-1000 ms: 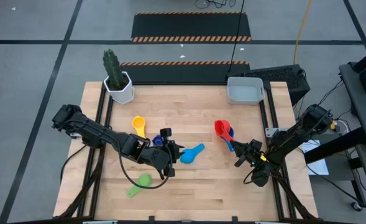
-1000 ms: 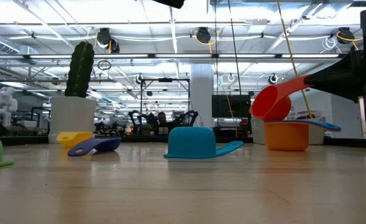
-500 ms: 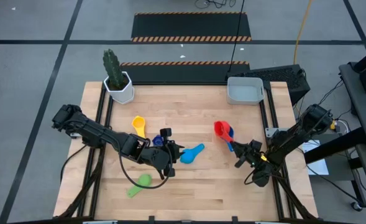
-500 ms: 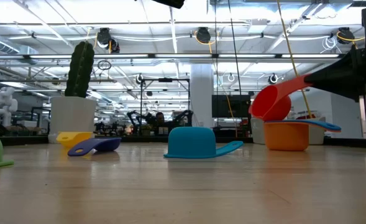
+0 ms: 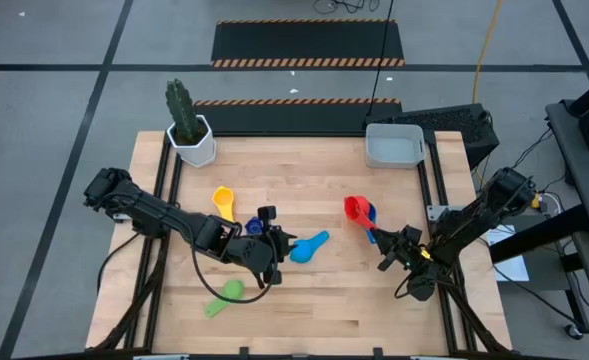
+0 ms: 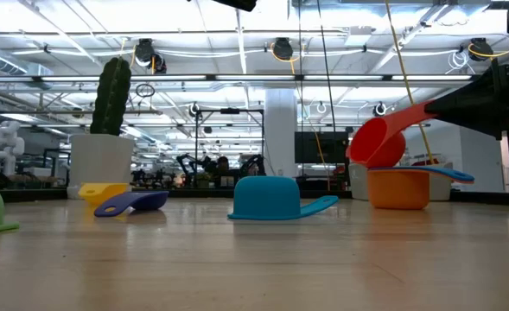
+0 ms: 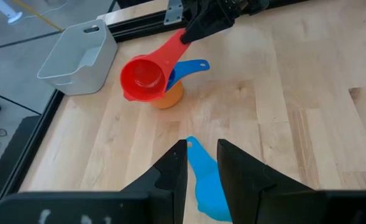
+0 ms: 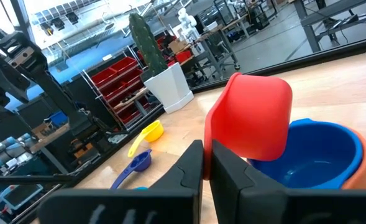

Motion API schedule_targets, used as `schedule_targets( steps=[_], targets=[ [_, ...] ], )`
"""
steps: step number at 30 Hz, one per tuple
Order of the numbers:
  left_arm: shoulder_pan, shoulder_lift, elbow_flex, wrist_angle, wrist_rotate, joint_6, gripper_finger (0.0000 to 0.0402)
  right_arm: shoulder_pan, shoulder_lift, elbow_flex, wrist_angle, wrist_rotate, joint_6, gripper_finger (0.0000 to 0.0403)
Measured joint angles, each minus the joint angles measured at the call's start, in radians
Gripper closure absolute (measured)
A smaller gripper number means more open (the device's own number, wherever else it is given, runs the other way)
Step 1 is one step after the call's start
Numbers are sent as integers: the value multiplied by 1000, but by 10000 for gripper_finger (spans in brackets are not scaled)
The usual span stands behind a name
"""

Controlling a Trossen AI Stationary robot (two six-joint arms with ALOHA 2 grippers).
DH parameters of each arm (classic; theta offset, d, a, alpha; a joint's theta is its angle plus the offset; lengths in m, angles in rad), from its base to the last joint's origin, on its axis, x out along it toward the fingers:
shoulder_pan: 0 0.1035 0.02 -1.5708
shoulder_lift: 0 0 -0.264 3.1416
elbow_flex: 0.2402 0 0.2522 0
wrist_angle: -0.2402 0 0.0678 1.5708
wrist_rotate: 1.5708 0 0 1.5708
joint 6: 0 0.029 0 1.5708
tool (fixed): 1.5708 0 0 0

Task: Nest measuring cups in basket
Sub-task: Stack the red measuring cup on top of the blue measuring cup

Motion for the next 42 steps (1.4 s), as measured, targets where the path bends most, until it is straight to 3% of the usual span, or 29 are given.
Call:
schedule_targets(
  steps=[42],
  targets=[
    [0, 0, 0, 19, 23, -6, 311, 0, 0, 0, -1, -36, -19, 394]
  ],
)
